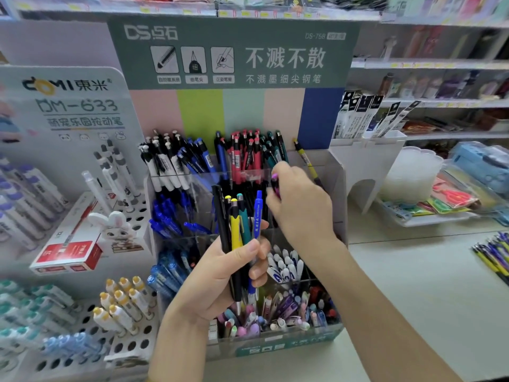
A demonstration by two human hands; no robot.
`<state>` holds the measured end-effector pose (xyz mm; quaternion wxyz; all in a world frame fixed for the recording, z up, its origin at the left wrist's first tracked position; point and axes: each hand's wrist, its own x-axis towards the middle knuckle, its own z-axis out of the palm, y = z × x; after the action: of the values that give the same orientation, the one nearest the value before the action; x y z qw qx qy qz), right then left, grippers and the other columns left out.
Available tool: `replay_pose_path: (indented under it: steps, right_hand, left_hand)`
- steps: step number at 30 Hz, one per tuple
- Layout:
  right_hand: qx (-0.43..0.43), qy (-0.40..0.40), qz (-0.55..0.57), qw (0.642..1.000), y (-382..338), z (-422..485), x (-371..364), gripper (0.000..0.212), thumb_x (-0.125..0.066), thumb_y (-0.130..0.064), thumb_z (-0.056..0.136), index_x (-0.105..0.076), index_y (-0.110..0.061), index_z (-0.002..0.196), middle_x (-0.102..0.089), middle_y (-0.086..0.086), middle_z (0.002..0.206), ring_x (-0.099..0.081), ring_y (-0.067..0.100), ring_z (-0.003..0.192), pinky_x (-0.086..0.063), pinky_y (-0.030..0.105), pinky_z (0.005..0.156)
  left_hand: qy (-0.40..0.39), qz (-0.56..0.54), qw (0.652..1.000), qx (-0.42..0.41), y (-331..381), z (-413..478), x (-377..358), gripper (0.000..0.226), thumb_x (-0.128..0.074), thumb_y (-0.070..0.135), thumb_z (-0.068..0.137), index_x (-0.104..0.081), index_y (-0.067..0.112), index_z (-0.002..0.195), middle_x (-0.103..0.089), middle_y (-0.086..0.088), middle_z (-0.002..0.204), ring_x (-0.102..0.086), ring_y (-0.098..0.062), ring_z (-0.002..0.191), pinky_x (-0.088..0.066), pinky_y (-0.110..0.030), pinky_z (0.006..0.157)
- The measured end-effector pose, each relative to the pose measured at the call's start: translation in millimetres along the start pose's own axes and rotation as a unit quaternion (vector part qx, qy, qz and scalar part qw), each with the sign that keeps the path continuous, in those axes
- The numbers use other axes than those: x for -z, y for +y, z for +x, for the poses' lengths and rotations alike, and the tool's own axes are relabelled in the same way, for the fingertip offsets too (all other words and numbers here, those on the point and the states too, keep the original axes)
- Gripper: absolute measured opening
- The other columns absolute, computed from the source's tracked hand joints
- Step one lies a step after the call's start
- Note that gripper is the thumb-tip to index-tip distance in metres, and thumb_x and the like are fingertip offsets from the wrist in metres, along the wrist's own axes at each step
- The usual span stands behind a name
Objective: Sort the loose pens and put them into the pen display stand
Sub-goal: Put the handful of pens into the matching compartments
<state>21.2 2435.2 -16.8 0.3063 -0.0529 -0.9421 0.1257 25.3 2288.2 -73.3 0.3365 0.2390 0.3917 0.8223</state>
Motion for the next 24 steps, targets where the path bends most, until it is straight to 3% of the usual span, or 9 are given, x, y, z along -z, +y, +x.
replay_pose_path:
  steps: [2,5,10,12,15,17,21,22,24]
  right_hand:
    - [-0.013,-0.072,-0.044,0.996,-2.0,-0.4,-6.0,0.017,-0.05,-0.023,0.095,-0.047,-0.016,0.11,-0.06,0.004,0.102,-0.061,0.031,0.087,-0.045,0.037,0.068]
    - [-0.046,-0.133,-0.065,0.988,-2.0,-2.3,-8.8,0.02,-0.052,-0.021,0.094,-0.046,-0.016,0.112,-0.06,0.005,0.108,-0.061,0.031,0.095,-0.036,0.034,0.064]
    - [-0.074,-0.199,-0.001,0.977,3.1,-1.8,-5.7,0.031,-0.065,-0.023,0.088,-0.044,-0.014,0.11,-0.057,0.006,0.111,-0.057,0.028,0.099,-0.036,0.033,0.068]
    - [-0.082,-0.194,0.049,0.976,7.5,-2.7,1.3,0.036,-0.069,-0.023,0.085,-0.048,-0.015,0.113,-0.056,0.003,0.104,-0.056,0.024,0.095,-0.044,0.035,0.074]
    - [-0.069,-0.101,0.141,0.983,15.5,-5.0,15.7,0.027,-0.067,-0.014,0.085,-0.057,-0.016,0.111,-0.055,-0.002,0.088,-0.057,0.018,0.08,-0.052,0.039,0.075]
    - [-0.086,-0.085,0.246,0.962,15.4,-5.5,26.8,0.018,-0.063,-0.007,0.088,-0.06,-0.016,0.103,-0.058,0.0,0.081,-0.063,0.016,0.068,-0.056,0.035,0.063]
    - [-0.138,-0.151,0.456,0.866,9.6,-4.6,38.3,0.011,-0.055,-0.012,0.095,-0.065,-0.013,0.093,-0.064,0.004,0.075,-0.062,0.012,0.055,-0.051,0.025,0.047]
    - [-0.139,-0.167,0.468,0.857,8.9,-3.7,39.7,0.016,-0.054,-0.019,0.096,-0.068,-0.014,0.092,-0.065,0.001,0.074,-0.06,0.01,0.055,-0.049,0.023,0.047]
    - [-0.123,-0.191,0.434,0.872,8.4,-1.1,42.1,0.025,-0.053,-0.034,0.094,-0.071,-0.018,0.09,-0.065,-0.007,0.072,-0.057,0.002,0.057,-0.046,0.018,0.053]
  left_hand:
    - [-0.021,-0.014,1.0,0.001,0.3,-1.4,0.1,0.044,-0.075,0.016,0.079,-0.059,0.01,0.119,-0.052,-0.006,0.078,-0.045,-0.012,0.055,-0.041,-0.023,0.052]
    - [-0.03,-0.041,0.999,0.004,0.1,-2.3,0.5,0.042,-0.058,0.006,0.079,-0.058,0.008,0.121,-0.052,-0.006,0.076,-0.042,-0.01,0.052,-0.039,-0.022,0.049]
    - [-0.067,-0.105,0.992,0.028,0.1,-0.7,5.1,0.05,-0.046,0.004,0.079,-0.053,0.004,0.129,-0.055,-0.009,0.081,-0.047,-0.01,0.056,-0.043,-0.022,0.052]
    - [-0.065,-0.094,0.993,0.036,-1.1,0.8,5.8,0.052,-0.041,0.003,0.079,-0.055,0.005,0.129,-0.056,-0.009,0.082,-0.048,-0.01,0.056,-0.043,-0.022,0.052]
    - [-0.081,-0.094,0.992,0.038,-3.0,1.9,5.5,0.054,-0.04,0.002,0.078,-0.053,0.003,0.131,-0.056,-0.009,0.084,-0.048,-0.011,0.057,-0.042,-0.022,0.053]
    - [-0.08,-0.09,0.992,0.04,-3.5,3.1,4.7,0.056,-0.04,0.002,0.077,-0.05,0.002,0.132,-0.055,-0.01,0.085,-0.048,-0.012,0.057,-0.043,-0.023,0.054]
    - [-0.098,-0.086,0.99,0.048,-3.7,5.0,1.6,0.056,-0.038,0.002,0.077,-0.051,0.002,0.131,-0.054,-0.011,0.088,-0.048,-0.012,0.06,-0.043,-0.024,0.056]
    - [-0.104,-0.087,0.989,0.055,-3.4,5.5,1.0,0.055,-0.038,0.004,0.078,-0.05,0.003,0.131,-0.055,-0.011,0.088,-0.048,-0.011,0.06,-0.042,-0.023,0.056]
    - [-0.113,-0.084,0.988,0.071,-2.9,6.2,0.4,0.053,-0.039,0.006,0.078,-0.05,0.003,0.13,-0.055,-0.009,0.087,-0.047,-0.01,0.059,-0.04,-0.022,0.055]
